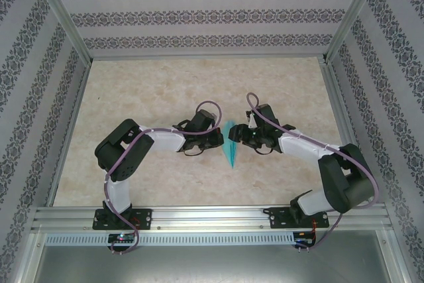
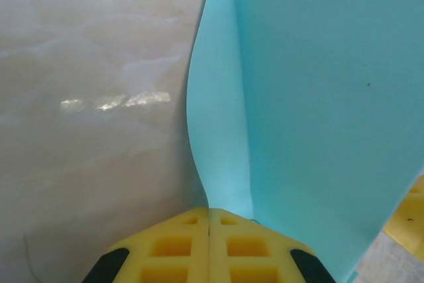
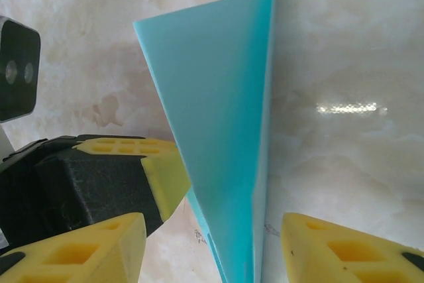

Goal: Fold a paper plane with a square sheet of paper (pick it up from the middle)
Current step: Move a paper plane to the center of the table.

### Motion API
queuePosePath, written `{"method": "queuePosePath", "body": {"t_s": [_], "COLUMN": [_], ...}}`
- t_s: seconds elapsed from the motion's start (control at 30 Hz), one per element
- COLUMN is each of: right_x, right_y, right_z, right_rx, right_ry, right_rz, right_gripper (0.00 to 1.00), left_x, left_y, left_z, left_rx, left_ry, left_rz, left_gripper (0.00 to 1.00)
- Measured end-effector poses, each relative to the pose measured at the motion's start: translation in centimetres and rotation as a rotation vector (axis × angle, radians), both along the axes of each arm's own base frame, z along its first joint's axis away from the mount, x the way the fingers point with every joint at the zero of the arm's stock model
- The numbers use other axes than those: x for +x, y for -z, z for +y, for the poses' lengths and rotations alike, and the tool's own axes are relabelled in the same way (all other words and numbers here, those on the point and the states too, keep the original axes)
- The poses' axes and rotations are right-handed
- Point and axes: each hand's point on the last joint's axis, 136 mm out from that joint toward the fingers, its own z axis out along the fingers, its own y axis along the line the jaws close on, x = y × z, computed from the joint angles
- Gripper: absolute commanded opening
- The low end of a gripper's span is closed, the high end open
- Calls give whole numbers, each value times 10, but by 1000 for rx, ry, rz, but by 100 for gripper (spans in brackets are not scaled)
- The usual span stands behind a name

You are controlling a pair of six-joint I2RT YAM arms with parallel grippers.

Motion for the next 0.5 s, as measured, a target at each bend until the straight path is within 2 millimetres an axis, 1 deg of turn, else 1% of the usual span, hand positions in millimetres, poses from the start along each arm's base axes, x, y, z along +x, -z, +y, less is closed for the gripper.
{"method": "queuePosePath", "body": {"t_s": [0.07, 0.13, 0.23, 0.37, 0.43, 0.5], "right_x": [0, 1, 2, 5, 5, 3], "right_y": [-3, -6, -10, -24, -26, -23], "right_z": [5, 8, 7, 7, 7, 9], "right_rx": [3, 5, 6, 19, 21, 16], "right_ry": [-12, -18, -14, -8, -9, -17], "right_rz": [-7, -16, -32, -74, -79, -72], "right_gripper": [55, 53, 52, 53, 54, 54], "left_x": [0, 0, 0, 0, 0, 0], "left_y": [0, 0, -1, -1, -1, 0], "left_z": [0, 0, 0, 0, 0, 0], "left_rx": [0, -1, -1, -1, -1, -1], "left_ry": [0, 0, 0, 0, 0, 0], "left_rz": [0, -1, -1, -1, -1, -1], "left_gripper": [0, 0, 0, 0, 0, 0]}}
